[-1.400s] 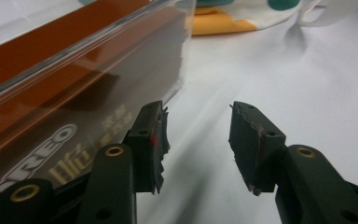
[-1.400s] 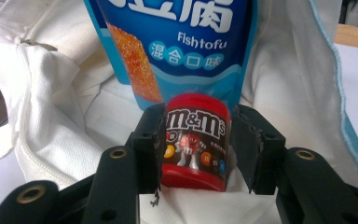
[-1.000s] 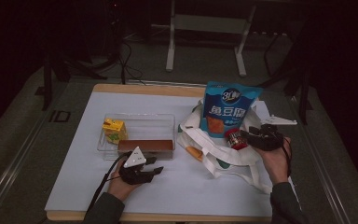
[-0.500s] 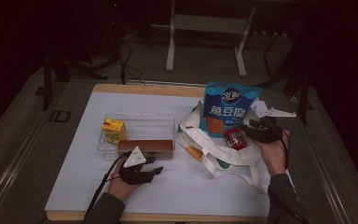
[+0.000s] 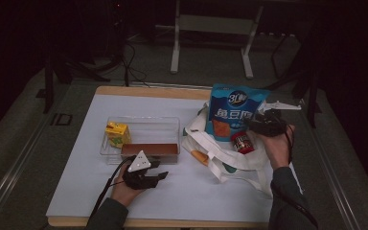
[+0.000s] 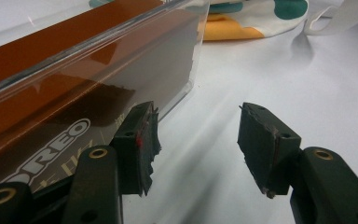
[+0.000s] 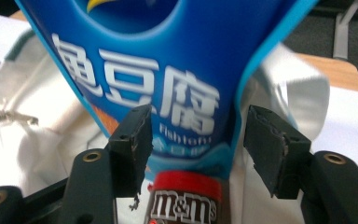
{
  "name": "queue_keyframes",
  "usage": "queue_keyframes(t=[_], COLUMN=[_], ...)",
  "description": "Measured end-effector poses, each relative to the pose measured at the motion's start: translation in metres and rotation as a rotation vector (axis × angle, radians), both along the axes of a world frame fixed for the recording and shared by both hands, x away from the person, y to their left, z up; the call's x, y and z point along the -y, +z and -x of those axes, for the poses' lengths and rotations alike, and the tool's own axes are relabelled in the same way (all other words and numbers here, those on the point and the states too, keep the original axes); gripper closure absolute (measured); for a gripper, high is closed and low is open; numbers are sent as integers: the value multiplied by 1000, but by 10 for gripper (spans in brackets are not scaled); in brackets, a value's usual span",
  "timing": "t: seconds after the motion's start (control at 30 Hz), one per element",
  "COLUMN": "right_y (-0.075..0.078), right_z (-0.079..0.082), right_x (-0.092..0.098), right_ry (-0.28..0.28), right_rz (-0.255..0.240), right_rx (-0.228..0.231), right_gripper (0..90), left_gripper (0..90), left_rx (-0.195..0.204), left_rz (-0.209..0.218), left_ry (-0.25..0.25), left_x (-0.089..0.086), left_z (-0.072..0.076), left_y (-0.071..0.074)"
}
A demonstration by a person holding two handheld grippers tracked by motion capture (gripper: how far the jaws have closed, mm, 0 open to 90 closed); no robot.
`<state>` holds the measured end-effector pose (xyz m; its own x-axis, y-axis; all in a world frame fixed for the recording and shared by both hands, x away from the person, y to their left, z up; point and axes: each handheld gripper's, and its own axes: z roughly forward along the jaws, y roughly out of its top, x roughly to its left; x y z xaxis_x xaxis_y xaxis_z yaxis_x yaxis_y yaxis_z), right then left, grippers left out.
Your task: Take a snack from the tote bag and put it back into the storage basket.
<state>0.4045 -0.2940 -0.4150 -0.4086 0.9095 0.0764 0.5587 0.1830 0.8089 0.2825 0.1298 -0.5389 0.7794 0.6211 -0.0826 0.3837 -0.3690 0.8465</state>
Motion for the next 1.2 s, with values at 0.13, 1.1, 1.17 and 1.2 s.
queue_keyframes(t=[0.13,1.1,1.17,1.2], right_y=[6,21,23,23], right_z=[-6,-35,-36,-36], right_x=[-3,-20,-22,-22], right_ry=[4,103,116,116], right_rz=[-5,-111,-116,-116], right_rx=[14,83,86,86], right_gripper=[405,432,433,433], left_gripper=[459,456,456,456], left_rx=[3,14,14,14], left_rz=[-6,-26,-26,-26], left_ry=[1,-5,-5,-5], left_x=[1,3,3,3], left_z=[0,1,2,2], left_y=[0,0,0,0])
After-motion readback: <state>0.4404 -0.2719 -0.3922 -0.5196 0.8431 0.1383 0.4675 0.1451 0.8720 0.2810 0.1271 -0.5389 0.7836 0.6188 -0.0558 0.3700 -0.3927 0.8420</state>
